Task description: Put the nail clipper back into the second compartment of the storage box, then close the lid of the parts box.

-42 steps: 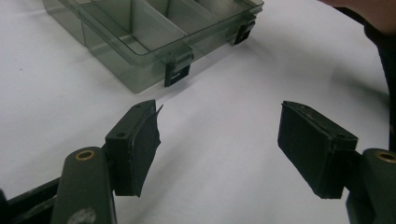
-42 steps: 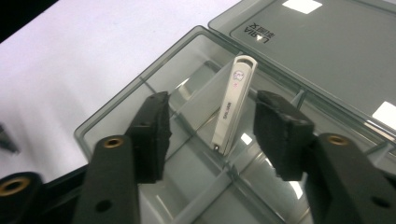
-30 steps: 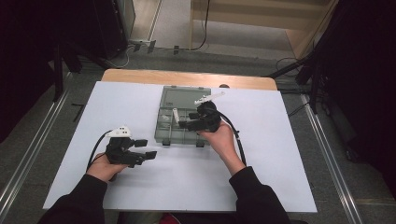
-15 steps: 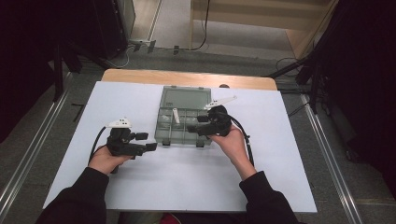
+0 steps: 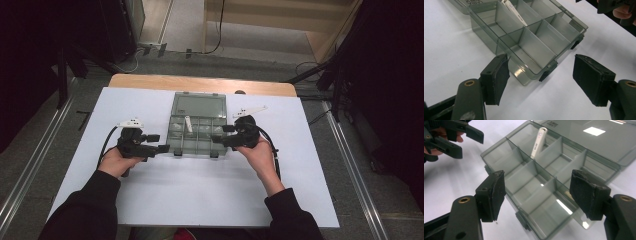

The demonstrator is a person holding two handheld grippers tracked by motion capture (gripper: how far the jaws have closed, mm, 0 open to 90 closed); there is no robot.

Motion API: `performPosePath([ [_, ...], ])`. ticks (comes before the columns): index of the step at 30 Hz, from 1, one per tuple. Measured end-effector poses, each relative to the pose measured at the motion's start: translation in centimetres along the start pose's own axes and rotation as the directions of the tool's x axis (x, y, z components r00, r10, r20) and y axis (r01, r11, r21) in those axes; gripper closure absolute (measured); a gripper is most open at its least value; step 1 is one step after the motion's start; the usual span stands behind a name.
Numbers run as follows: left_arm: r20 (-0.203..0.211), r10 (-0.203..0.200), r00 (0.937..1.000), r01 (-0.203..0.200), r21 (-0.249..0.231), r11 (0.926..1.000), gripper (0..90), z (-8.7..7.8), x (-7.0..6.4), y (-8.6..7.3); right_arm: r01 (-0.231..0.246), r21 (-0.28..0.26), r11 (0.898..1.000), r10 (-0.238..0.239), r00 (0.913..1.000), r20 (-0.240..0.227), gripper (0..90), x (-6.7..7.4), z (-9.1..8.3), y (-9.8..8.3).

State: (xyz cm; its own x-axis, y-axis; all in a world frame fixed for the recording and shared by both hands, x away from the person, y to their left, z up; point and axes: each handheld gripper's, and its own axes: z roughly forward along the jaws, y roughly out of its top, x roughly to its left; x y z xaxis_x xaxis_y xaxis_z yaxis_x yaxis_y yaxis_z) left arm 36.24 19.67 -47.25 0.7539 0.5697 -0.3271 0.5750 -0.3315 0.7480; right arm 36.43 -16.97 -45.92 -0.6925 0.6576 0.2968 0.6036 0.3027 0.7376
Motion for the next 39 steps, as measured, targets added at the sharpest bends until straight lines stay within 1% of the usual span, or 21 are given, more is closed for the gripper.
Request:
performPosePath([
  [1, -0.002, -0.004, 1.0, 0.004, -0.002, 1.0, 28.9, 0.0, 0.0, 0.1, -0.006, 0.0, 1.0, 0.006, 0.9999, 0.008, 29.6, -0.2, -0.2, -0.2],
  [4, 0.0, -0.006, 1.0, 0.006, -0.007, 1.0, 28.9, 0.2, 0.2, 0.1, -0.011, 0.003, 1.0, 0.011, 0.9999, 0.009, 29.3, -0.4, -0.3, -0.3],
  [8, -0.02, -0.002, 0.9998, 0.002, 0.001, 1.0, 28.9, 0.6, 0.5, 0.2, -0.02, 0.014, 1.0, 0.02, 0.9995, 0.023, 28.2, -0.8, -0.4, -0.7],
  [9, -0.018, -0.001, 0.9998, 0.001, 0.0, 1.0, 28.9, 0.7, 0.5, 0.4, -0.025, 0.021, 0.999, 0.024, 0.9991, 0.034, 28.0, -0.9, -0.4, -0.9],
  [11, -0.02, 0.001, 0.9998, -0.001, 0.0, 1.0, 28.9, 0.9, 0.6, 0.6, -0.026, 0.02, 0.999, 0.025, 0.9989, 0.038, 27.9, -1.0, -0.4, -1.0],
  [13, -0.017, 0.002, 0.9999, -0.002, -0.005, 1.0, 28.9, 1.1, 0.7, 0.9, -0.041, 0.021, 0.999, 0.04, 0.9987, 0.033, 27.5, -1.2, -0.6, -1.2],
  [16, -0.007, -0.017, 0.9998, 0.017, -0.02, 0.9997, 29.0, 1.4, 1.1, 1.1, -0.056, 0.021, 0.998, 0.055, 0.9975, 0.044, 27.5, -1.6, -0.6, -1.3],
  [18, -0.016, -0.021, 0.9996, 0.021, -0.002, 0.9998, 28.9, 1.6, 1.2, 1.3, -0.064, 0.019, 0.998, 0.064, 0.997, 0.043, 27.5, -1.8, -0.7, -1.4],
  [20, -0.01, -0.026, 0.9996, 0.026, 0.006, 0.9996, 29.0, 1.8, 1.3, 1.5, -0.076, 0.017, 0.997, 0.075, 0.9962, 0.044, 27.5, -2.1, -0.6, -1.5],
  [21, -0.014, -0.029, 0.9995, 0.029, 0.007, 0.9996, 28.9, 2.0, 1.3, 1.6, -0.079, 0.016, 0.997, 0.078, 0.996, 0.044, 27.5, -2.4, -0.6, -1.5],
  [22, -0.008, -0.028, 0.9996, 0.028, 0.009, 0.9996, 28.9, 2.0, 1.4, 1.7, -0.089, 0.014, 0.996, 0.088, 0.9951, 0.046, 27.5, -2.5, -0.5, -1.5],
  [23, -0.014, -0.035, 0.9993, 0.035, 0.007, 0.9994, 28.9, 2.1, 1.4, 1.8, -0.093, 0.012, 0.996, 0.093, 0.9944, 0.05, 27.6, -2.6, -0.5, -1.4],
  [25, -0.027, -0.035, 0.999, 0.035, 0.005, 0.9994, 28.9, 2.2, 1.6, 2.0, -0.098, 0.012, 0.995, 0.098, 0.9939, 0.051, 27.5, -2.9, -0.4, -1.3],
  [26, -0.025, -0.04, 0.9989, 0.039, -0.005, 0.9992, 28.9, 2.2, 1.7, 2.1, -0.1, 0.012, 0.995, 0.099, 0.9938, 0.051, 27.5, -3.0, -0.4, -1.2],
  [28, -0.023, -0.051, 0.9984, 0.051, -0.006, 0.9987, 28.9, 2.2, 1.9, 2.3, -0.107, 0.01, 0.994, 0.106, 0.9932, 0.048, 27.5, -3.1, -0.3, -1.1],
  [30, -0.047, -0.032, 0.9984, 0.031, -0.004, 0.9995, 28.9, 2.3, 1.9, 2.7, -0.117, 0.014, 0.993, 0.116, 0.9919, 0.053, 27.4, -3.3, -0.2, -0.8],
  [31, -0.046, -0.035, 0.9983, 0.034, -0.006, 0.9994, 29.0, 2.3, 2.0, 2.9, -0.121, 0.012, 0.993, 0.12, 0.9914, 0.052, 27.4, -3.3, -0.1, -0.7],
  [32, -0.04, -0.039, 0.9984, 0.038, -0.011, 0.9992, 28.9, 2.3, 2.1, 3.0, -0.117, 0.012, 0.993, 0.116, 0.9917, 0.055, 27.4, -3.4, -0.1, -0.6],
  [34, -0.044, -0.041, 0.9982, 0.04, -0.022, 0.999, 28.9, 2.3, 2.3, 3.3, -0.122, 0.014, 0.992, 0.121, 0.991, 0.058, 27.4, -3.5, -0.1, -0.3],
  [37, -0.054, -0.042, 0.9977, 0.041, -0.022, 0.9989, 28.9, 2.4, 2.6, 3.6, -0.121, 0.009, 0.993, 0.121, 0.9908, 0.062, 27.4, -3.8, -0.2, 0.0],
  [39, -0.055, -0.049, 0.9973, 0.048, -0.025, 0.9985, 28.9, 2.4, 2.8, 3.9, -0.123, 0.008, 0.992, 0.122, 0.9904, 0.065, 27.4, -4.0, -0.2, 0.2],
])
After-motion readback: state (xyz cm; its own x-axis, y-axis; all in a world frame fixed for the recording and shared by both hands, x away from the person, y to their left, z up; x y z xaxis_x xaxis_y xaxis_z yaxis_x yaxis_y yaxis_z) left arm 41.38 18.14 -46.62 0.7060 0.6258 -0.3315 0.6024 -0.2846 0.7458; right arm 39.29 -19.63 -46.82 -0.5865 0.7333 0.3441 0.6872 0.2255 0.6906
